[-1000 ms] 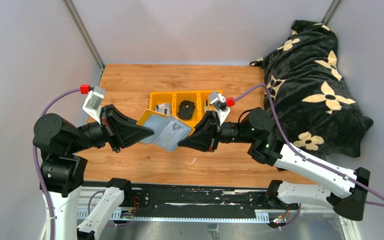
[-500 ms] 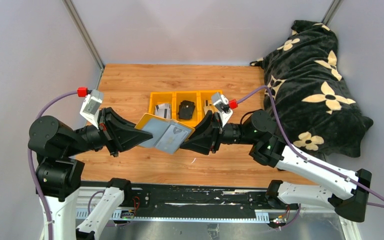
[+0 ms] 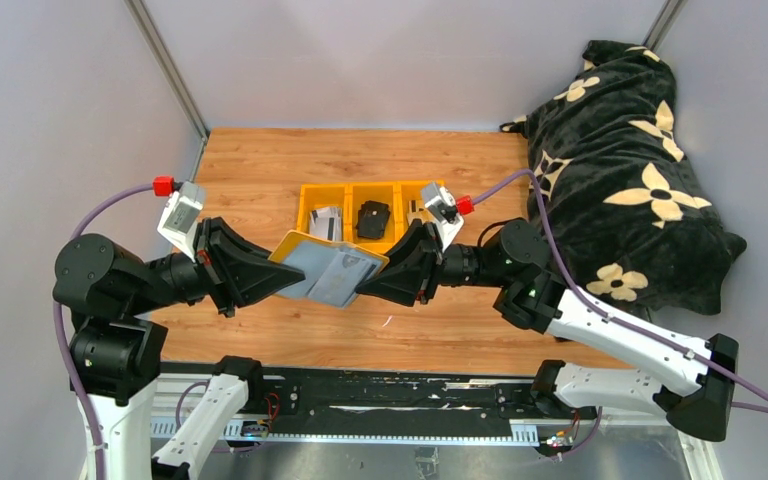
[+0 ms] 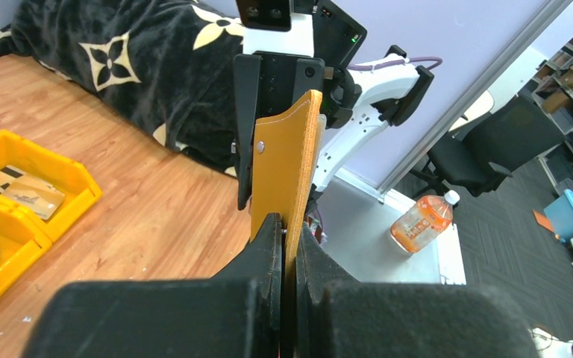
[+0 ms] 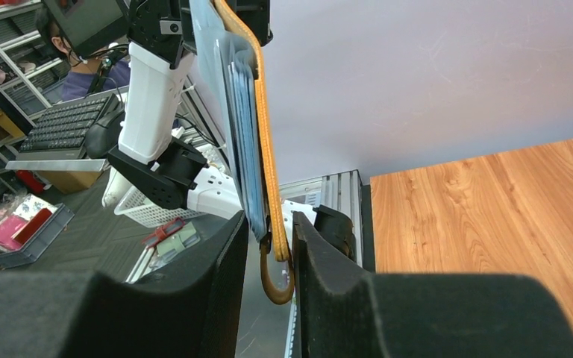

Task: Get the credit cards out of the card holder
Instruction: Remove the credit card from the card holder.

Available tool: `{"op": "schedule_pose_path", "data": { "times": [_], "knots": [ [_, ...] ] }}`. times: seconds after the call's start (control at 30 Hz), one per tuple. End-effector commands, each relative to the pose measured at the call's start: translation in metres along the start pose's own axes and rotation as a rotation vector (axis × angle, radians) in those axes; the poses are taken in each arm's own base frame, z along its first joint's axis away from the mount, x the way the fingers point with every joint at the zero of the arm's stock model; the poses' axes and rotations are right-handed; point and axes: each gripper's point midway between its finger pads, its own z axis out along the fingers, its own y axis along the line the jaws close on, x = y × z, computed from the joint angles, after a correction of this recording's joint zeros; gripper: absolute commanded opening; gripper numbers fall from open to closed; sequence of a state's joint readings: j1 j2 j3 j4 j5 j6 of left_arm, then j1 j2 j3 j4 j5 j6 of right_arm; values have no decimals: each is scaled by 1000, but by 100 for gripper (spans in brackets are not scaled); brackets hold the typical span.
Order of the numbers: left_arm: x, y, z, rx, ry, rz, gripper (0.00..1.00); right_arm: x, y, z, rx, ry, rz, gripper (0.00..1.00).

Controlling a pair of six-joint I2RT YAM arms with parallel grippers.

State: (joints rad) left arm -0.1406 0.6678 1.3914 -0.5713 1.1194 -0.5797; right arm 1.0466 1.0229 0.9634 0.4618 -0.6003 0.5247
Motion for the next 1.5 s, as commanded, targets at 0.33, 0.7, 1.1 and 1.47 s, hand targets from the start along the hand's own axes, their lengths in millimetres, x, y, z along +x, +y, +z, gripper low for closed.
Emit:
{"op": "schedule_pose_path", "data": {
  "times": [0.33,0.7,1.1,1.47],
  "knots": [
    [-2,-12,-3,25,-8,18,0,-30,19,16,-99,-96,4,41],
    [-1,-6,-4,-6,-14,51,0,-34,32,24,-169,-110,3,19],
    [6,11,-7,-90,7,137,0,-38,38,28,-161,-124,-34,24],
    [8,21,-11,-151,-15,193,0,-34,37,36,-130,-94,-39,7]
  ]
}}
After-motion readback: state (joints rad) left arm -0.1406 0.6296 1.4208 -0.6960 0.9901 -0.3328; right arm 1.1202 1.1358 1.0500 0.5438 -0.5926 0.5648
